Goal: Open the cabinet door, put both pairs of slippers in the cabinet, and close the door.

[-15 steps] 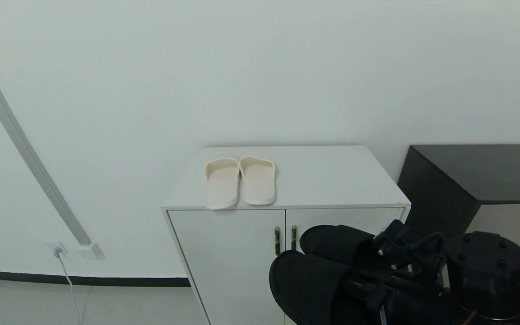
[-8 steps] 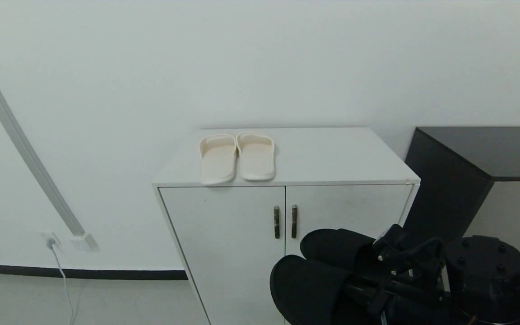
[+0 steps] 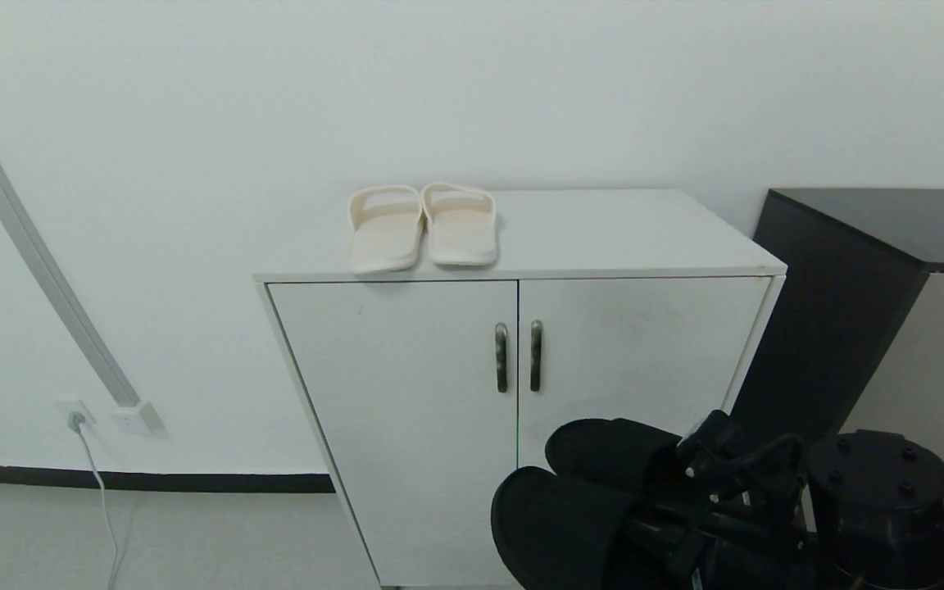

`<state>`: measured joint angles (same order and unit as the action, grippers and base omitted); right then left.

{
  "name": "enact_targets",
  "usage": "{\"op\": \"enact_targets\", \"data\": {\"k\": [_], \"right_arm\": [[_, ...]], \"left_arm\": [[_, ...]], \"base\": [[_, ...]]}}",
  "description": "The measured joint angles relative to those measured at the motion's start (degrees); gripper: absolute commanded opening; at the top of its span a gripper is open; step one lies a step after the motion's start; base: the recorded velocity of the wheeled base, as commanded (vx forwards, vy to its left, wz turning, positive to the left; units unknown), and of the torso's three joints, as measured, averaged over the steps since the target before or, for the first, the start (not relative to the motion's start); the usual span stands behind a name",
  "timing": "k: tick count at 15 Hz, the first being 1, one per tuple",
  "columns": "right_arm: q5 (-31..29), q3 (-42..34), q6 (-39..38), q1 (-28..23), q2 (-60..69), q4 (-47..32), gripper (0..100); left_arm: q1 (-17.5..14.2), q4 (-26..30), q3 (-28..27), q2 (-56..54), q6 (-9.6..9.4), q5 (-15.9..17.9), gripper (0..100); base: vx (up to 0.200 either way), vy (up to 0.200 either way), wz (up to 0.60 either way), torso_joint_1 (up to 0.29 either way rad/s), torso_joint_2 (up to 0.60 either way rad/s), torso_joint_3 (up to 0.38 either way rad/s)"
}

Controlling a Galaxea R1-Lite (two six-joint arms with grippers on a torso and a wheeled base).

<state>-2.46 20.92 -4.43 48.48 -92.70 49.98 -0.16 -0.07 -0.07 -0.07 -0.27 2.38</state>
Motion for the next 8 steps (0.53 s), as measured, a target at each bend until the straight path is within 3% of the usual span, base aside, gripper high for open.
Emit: {"op": "enact_targets", "data": {"k": [8], "right_arm": [[0.0,-0.3,0.0,0.0,-0.1,0.0,0]], "left_arm": [[0.0,0.0,0.0,0.0,-0.02,0.0,100]], "base": [[0.0,0.0,0.0,-0.111,0.46,0.35]]}}
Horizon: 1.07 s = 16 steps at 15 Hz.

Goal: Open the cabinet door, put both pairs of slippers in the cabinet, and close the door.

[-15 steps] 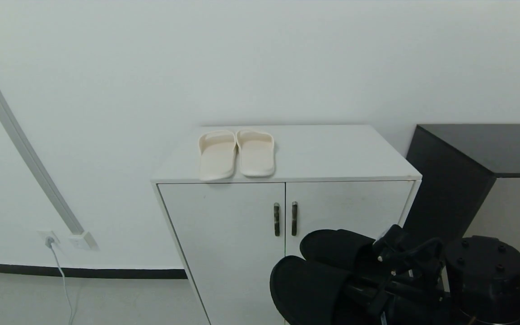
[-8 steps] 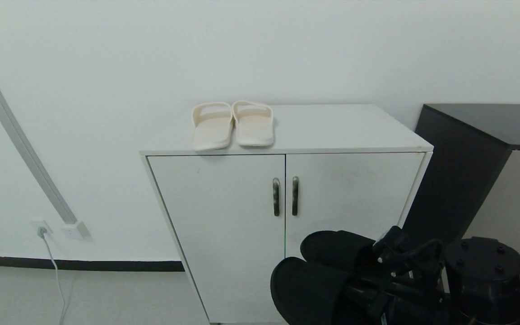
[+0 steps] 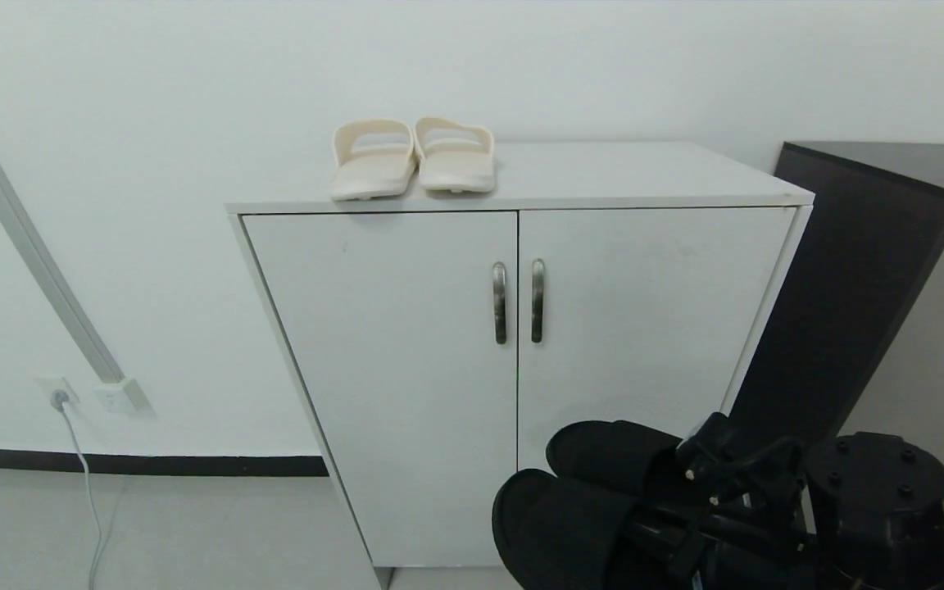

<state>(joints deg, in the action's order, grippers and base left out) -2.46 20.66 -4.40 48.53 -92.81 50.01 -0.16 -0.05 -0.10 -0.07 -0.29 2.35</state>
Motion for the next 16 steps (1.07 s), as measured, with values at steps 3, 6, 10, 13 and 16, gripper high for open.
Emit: {"op": "enact_targets", "data": {"k": [3,6,10,13,16], "right_arm": [[0.0,-0.1,-0.1,0.0,0.0,0.0,0],[0.0,-0.2,0.0,0.0,-0.3,0.1,0],[-0.1,-0.5,-0.1,0.3,-0.4,0.1,0],[-0.3,-0.7,-0.1,0.3,-0.5,0.1,0],[-0.3,-0.7,-0.1,0.5,-0.5,0.1,0]], "left_arm": [[0.0,0.0,0.0,0.0,-0.2,0.0,100],[0.0,0.0,0.0,0.0,-0.33,0.1,100],[0.0,0.0,0.0,0.0,-0.11,0.1,100],[0.0,0.0,0.0,0.0,0.02,0.1,100],[0.0,-0.2,-0.2,0.0,-0.24,-0.4,100]], "base": [[0.0,0.0,0.0,-0.04,0.44,0.393],[0.0,0.0,0.0,-0.001,0.06,0.05],[0.0,0.0,0.0,0.0,0.0,0.0],[0.0,0.0,0.0,-0.009,0.12,0.106],[0.0,0.0,0.0,0.001,0.02,0.011]]}}
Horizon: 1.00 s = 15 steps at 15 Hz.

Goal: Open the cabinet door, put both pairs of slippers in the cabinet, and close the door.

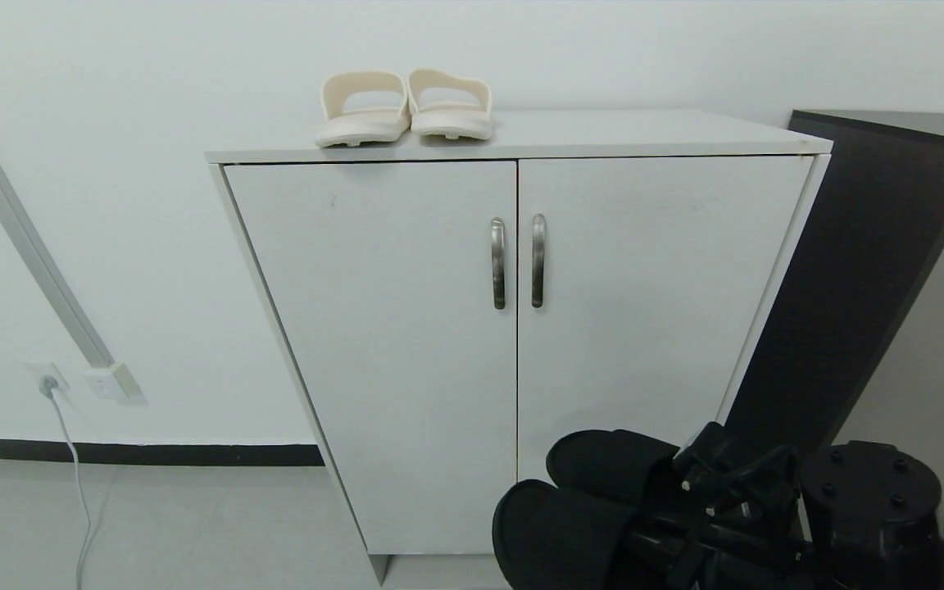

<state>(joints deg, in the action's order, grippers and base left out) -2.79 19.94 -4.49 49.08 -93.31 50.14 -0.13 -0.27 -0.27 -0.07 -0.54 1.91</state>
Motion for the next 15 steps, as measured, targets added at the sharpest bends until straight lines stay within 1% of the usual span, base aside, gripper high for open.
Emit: {"op": "enact_targets", "data": {"k": [1,3,4,5,7,9,10,12,15], "right_arm": [[0.0,0.0,0.0,0.0,0.0,0.0,0],[0.1,0.0,0.0,0.1,0.0,0.0,0],[0.1,0.0,0.0,0.2,0.0,0.0,0],[0.1,-0.1,0.0,0.3,0.0,0.0,0],[0.2,-0.2,0.0,0.3,0.0,0.0,0],[0.3,-0.4,0.0,0.6,0.0,0.0,0],[0.3,-0.4,0.0,0.6,0.0,0.0,0],[0.3,-0.4,0.0,0.7,0.0,0.0,0],[0.3,-0.4,0.0,0.7,0.0,0.0,0]], "left_arm": [[0.0,0.1,-0.5,0.2,0.4,0.0,100],[0.0,0.1,-4.4,2.8,3.29,0.4,100],[0.0,-0.1,-6.0,5.0,3.38,1.4,100],[0.1,-0.1,-7.1,7.3,2.88,3.9,100],[0.1,-0.2,-8.3,11.8,2.32,10.6,100],[0.1,-0.6,-9.4,15.6,2.23,15.5,100],[0.2,-1.3,-10.3,17.8,2.23,17.3,100],[0.2,-4.9,-11.7,23.0,2.19,19.1,100],[0.4,-14.4,-12.6,32.5,2.17,20.5,100]], "base": [[0.0,0.0,0.0,0.0,0.0,0.0],[0.0,0.0,0.0,0.0,0.0,0.0],[0.0,0.0,0.0,0.0,0.0,0.0],[0.0,0.0,0.0,0.0,0.0,0.0],[0.0,0.0,0.0,0.0,0.0,0.0],[0.0,0.0,0.0,0.0,0.0,0.0],[0.0,0.0,0.0,0.0,0.0,0.0],[0.0,0.0,0.0,0.0,0.0,0.0],[0.0,0.0,0.0,0.0,0.0,0.0]]}}
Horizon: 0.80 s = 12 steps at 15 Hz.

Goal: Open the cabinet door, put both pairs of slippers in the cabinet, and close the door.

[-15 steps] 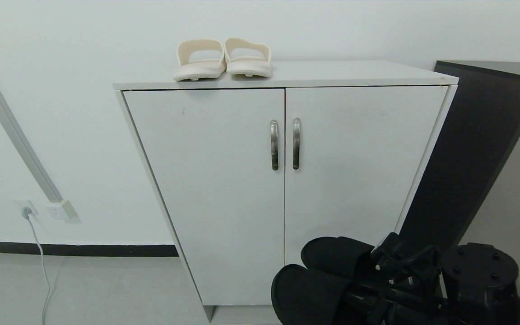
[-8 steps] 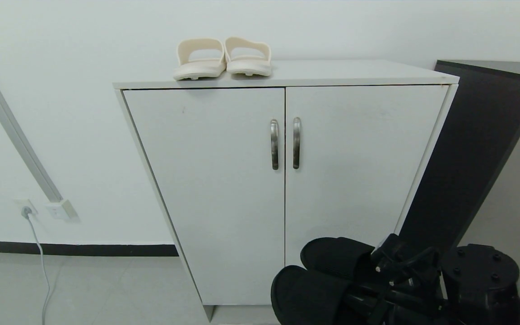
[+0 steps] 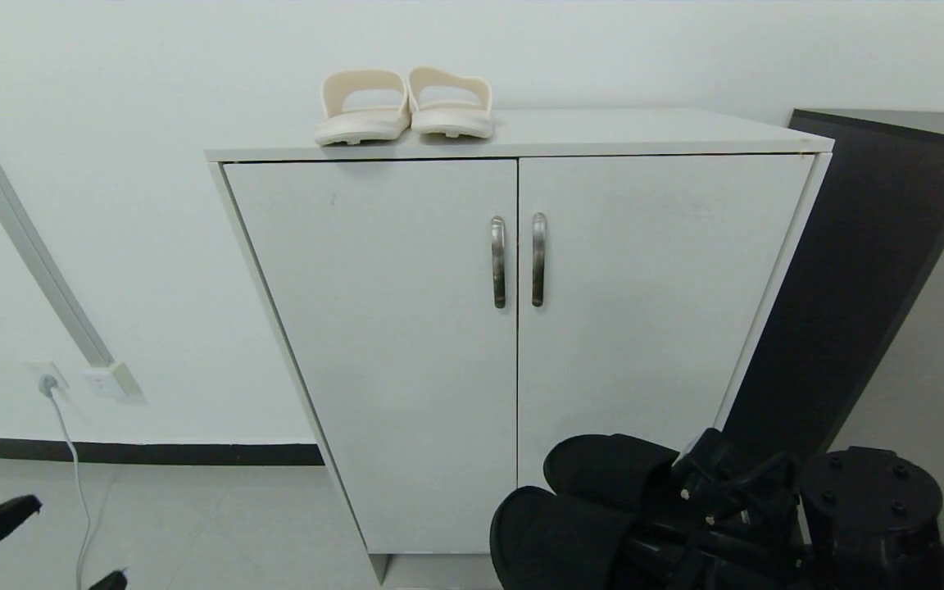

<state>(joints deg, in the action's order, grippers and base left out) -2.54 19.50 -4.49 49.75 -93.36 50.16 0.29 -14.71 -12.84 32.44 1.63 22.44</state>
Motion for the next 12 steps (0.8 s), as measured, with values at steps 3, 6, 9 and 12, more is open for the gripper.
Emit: {"op": "enact_targets", "data": {"k": [3,6,9,12], "right_arm": [[0.0,0.0,0.0,0.0,0.0,0.0,0],[0.0,0.0,0.0,0.0,0.0,0.0,0],[-0.1,0.0,0.0,0.1,-0.3,0.0,0],[0.0,0.1,0.0,0.5,-0.7,0.0,0]], "left_arm": [[1.4,-9.9,-1.1,10.2,0.13,0.3,100],[5.9,-13.3,-4.9,18.3,0.71,-0.1,100],[9.1,-13.5,-9.6,24.4,2.06,-0.7,100],[15.1,-13.5,-14.8,29.4,2.28,-7.1,100]], "base": [[0.0,0.0,0.0,0.0,0.0,0.0],[0.0,0.0,0.0,0.0,0.0,0.0],[0.0,0.0,0.0,0.0,0.0,0.0],[0.0,0.0,0.0,0.0,0.0,0.0]]}}
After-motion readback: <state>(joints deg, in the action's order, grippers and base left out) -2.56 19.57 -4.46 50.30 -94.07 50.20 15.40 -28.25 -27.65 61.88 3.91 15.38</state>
